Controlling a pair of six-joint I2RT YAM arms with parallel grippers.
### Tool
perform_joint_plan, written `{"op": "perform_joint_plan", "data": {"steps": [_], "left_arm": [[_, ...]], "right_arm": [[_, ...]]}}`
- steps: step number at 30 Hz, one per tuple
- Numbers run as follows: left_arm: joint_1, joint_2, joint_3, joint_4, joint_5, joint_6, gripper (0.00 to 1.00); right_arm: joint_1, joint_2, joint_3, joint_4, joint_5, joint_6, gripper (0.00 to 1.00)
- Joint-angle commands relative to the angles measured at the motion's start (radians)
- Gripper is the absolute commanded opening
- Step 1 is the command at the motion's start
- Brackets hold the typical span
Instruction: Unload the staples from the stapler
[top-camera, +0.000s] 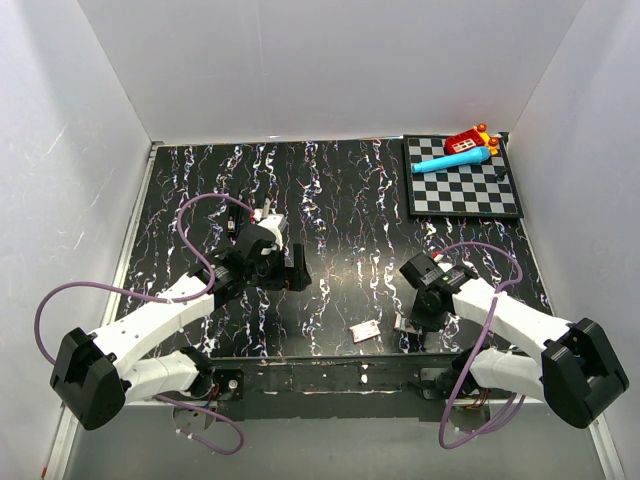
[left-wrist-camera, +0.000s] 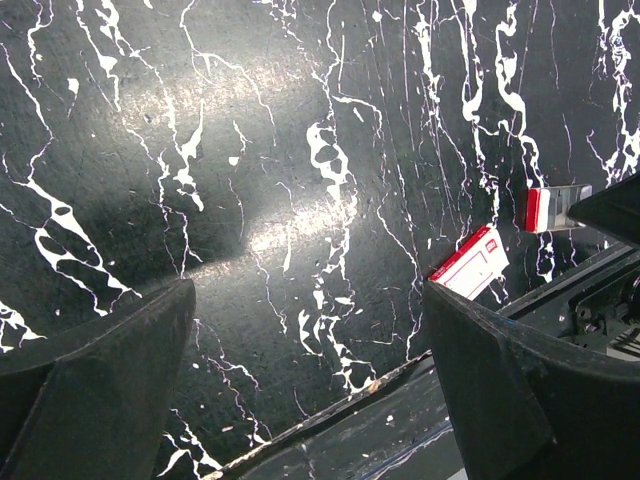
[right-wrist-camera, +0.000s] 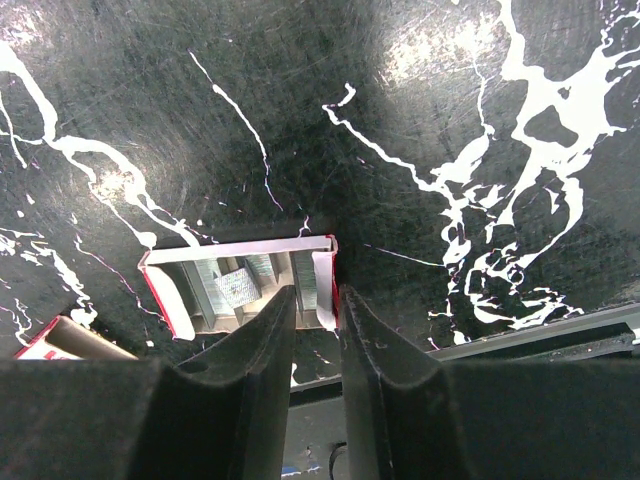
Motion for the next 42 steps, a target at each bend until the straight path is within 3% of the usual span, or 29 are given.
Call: {"op": "perform_joint_plan", "data": {"steps": [1, 20, 42], "left_arm": [[-0.004, -0.019, -0.004, 0.013, -0.03, 0.001, 0.97], [-0.006, -0.016, -0.008, 0.016, -0.03, 0.0, 0.98], [-0.006, -0.015, -0.008, 0.016, -0.033, 0.001, 0.98]], "right_arm": [[-0.005, -0.002, 0.024, -0.006, 0.001, -0.003, 0.31], [-0.005, -0.097, 0.044, -0.07, 0.03, 0.014, 0.36], [-0.005, -0.077, 0.03, -0.061, 0.044, 0.02, 0.33]]}}
